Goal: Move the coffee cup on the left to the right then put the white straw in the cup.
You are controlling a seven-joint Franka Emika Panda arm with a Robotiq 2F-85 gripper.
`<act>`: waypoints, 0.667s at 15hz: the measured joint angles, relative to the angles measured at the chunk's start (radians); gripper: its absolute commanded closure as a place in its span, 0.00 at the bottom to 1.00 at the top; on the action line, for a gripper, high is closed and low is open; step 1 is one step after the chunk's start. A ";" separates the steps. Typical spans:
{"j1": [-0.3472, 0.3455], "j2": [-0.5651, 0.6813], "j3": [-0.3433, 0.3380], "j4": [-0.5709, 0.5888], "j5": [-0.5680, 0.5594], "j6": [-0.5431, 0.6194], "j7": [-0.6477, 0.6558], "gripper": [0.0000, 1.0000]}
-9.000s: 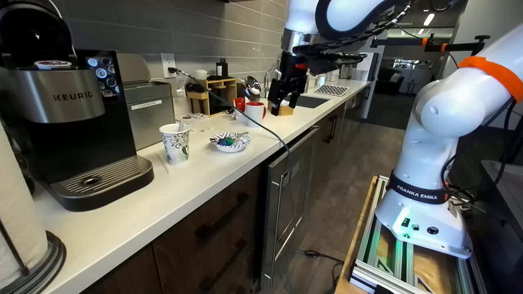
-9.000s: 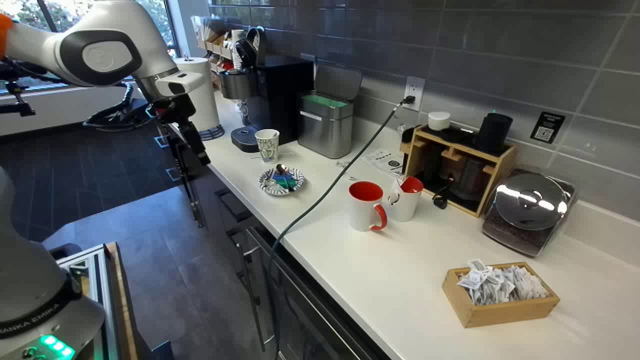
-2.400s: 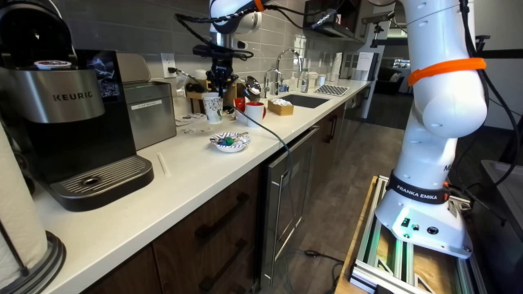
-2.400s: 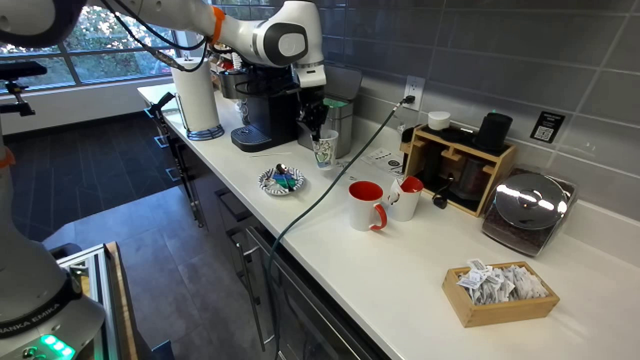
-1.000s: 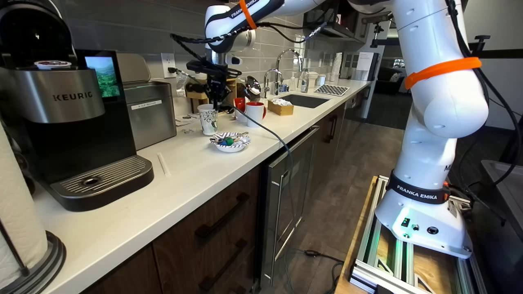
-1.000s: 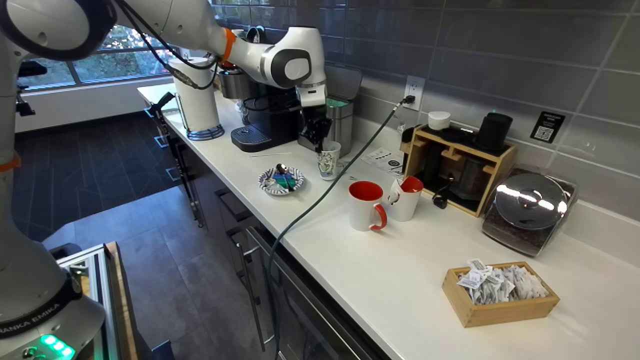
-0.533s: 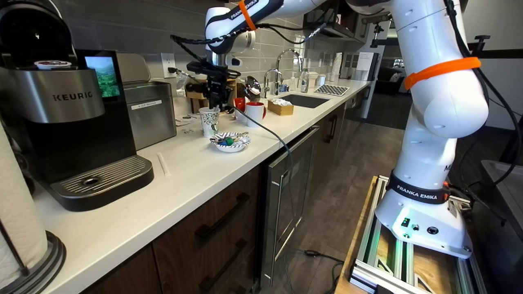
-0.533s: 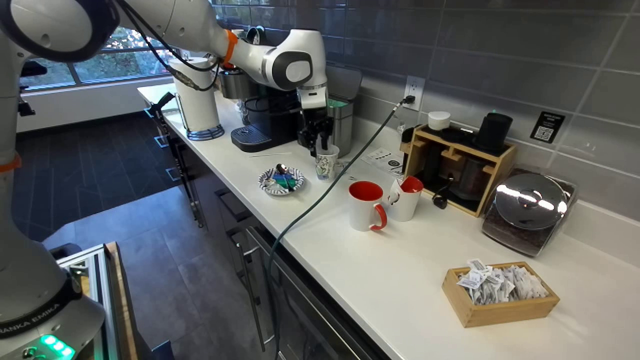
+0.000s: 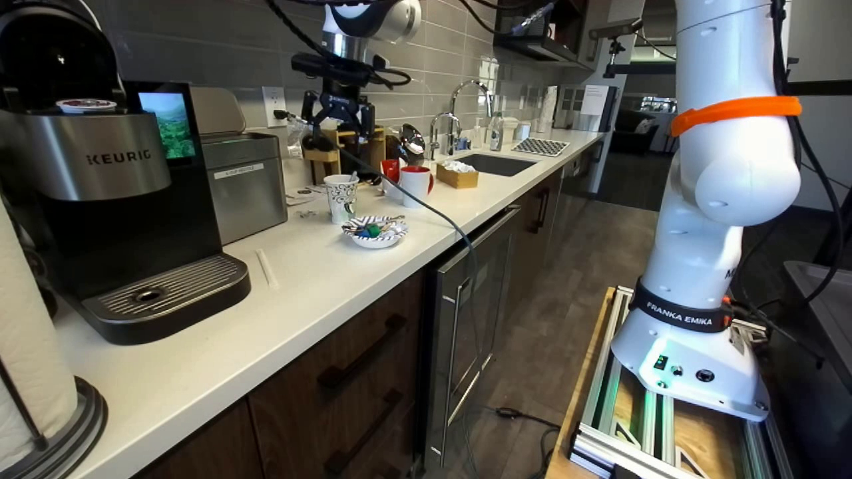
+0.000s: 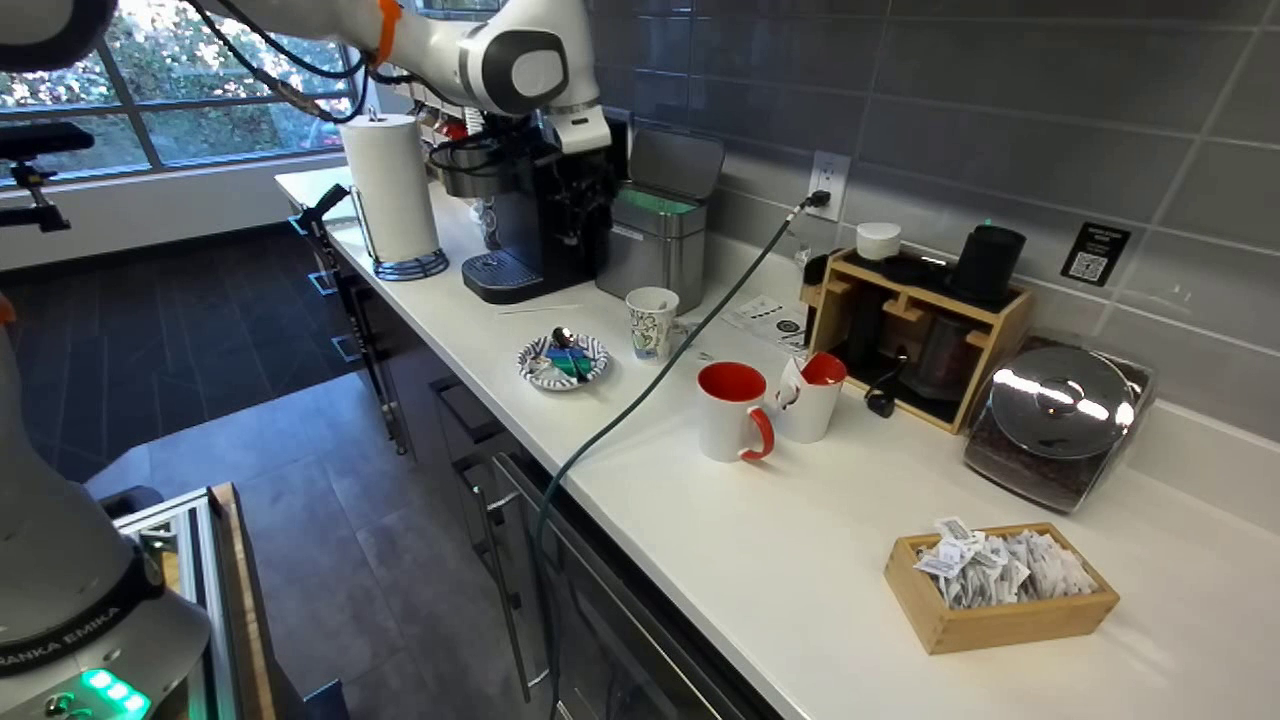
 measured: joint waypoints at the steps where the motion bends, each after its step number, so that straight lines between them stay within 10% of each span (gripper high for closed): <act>1: 0.021 -0.016 0.018 -0.012 -0.004 -0.007 -0.019 0.00; 10: 0.091 -0.026 0.057 -0.022 -0.046 -0.028 -0.076 0.00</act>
